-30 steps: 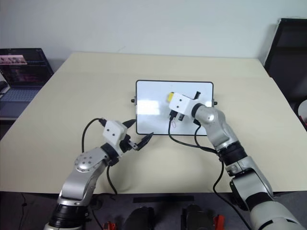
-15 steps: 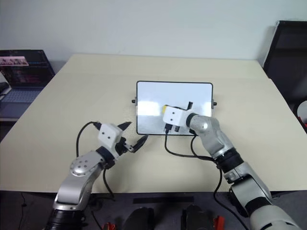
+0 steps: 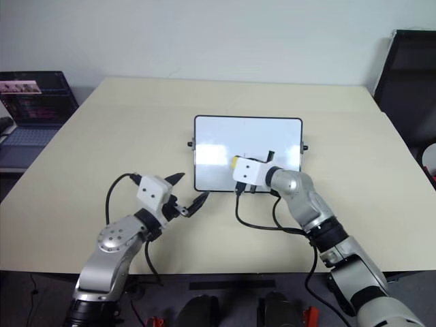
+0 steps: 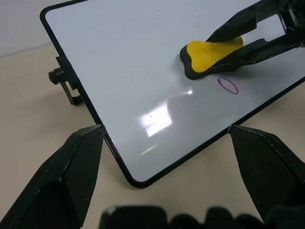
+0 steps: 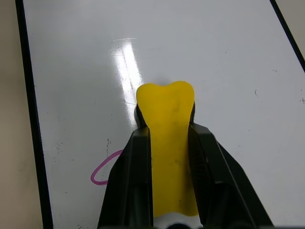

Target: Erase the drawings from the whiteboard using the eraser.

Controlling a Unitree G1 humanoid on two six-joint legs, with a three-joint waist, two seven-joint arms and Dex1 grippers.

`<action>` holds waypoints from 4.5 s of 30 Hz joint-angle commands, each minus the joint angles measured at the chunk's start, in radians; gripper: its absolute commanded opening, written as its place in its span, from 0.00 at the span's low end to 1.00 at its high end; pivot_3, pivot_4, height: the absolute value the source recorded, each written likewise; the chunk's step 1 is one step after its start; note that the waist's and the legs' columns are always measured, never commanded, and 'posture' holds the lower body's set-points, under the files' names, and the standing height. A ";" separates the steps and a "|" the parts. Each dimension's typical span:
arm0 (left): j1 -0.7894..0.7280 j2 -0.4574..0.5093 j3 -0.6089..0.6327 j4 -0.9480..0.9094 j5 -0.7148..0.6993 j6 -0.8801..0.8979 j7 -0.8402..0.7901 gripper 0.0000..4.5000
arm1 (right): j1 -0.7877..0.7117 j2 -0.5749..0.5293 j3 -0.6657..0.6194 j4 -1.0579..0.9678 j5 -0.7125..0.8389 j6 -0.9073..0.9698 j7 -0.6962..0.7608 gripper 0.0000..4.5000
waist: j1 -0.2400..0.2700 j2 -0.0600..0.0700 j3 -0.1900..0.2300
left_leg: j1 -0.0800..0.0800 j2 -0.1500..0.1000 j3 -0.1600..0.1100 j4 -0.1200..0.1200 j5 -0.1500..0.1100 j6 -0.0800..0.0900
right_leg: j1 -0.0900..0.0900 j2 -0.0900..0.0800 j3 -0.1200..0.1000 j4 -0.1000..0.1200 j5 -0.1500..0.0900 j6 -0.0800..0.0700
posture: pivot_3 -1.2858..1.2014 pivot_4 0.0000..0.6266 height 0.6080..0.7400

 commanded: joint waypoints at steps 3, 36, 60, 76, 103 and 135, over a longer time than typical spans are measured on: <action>-0.032 -0.006 -0.016 -0.039 -0.005 0.001 0.002 1.00 | -0.047 0.018 -0.072 0.008 0.006 -0.003 -0.096 0.18 | 0.000 0.000 0.000 | 0.000 0.000 0.000 0.000 0.000 0.000 | 0.000 0.000 0.000 0.000 0.000 0.000 | 0.52 0.24 1.00; -0.028 -0.002 -0.007 -0.062 -0.006 0.020 0.018 1.00 | -0.009 0.012 0.012 0.066 -0.055 -0.016 -0.030 0.18 | -0.005 0.000 0.001 | 0.001 0.000 0.000 -0.001 -0.001 0.000 | 0.001 0.000 0.000 -0.001 -0.001 0.000 | 0.52 0.24 1.00; -0.053 -0.008 -0.031 -0.012 -0.015 -0.007 -0.025 1.00 | 0.068 0.003 -0.227 -0.354 0.178 0.248 0.055 0.18 | 0.002 0.000 0.002 | -0.005 0.000 -0.002 -0.002 -0.001 -0.001 | -0.004 0.000 -0.001 -0.002 -0.001 0.000 | 0.52 0.24 1.00; -0.047 0.001 -0.022 -0.005 -0.031 -0.009 -0.061 1.00 | 0.419 0.017 -0.436 -0.646 0.466 0.488 -0.002 0.18 | -0.003 0.000 0.002 | -0.007 0.000 -0.003 -0.002 -0.001 -0.001 | -0.004 0.000 -0.002 -0.004 -0.002 0.001 | 0.52 0.24 1.00; -0.079 0.004 -0.021 0.015 -0.027 -0.010 -0.072 1.00 | 0.455 -0.052 -0.360 -0.577 0.439 0.322 -0.079 0.18 | 0.001 0.000 0.002 | -0.008 -0.001 -0.003 -0.002 -0.001 -0.001 | -0.004 0.000 -0.002 -0.004 -0.005 0.004 | 0.52 0.24 1.00; -0.033 0.006 -0.013 -0.043 -0.029 0.016 -0.035 1.00 | 0.093 0.106 -0.162 -0.314 0.347 0.482 -0.150 0.18 | 0.001 0.000 0.002 | -0.008 -0.001 -0.006 -0.001 -0.001 -0.001 | -0.005 0.000 -0.004 -0.003 -0.002 0.000 | 0.52 0.24 1.00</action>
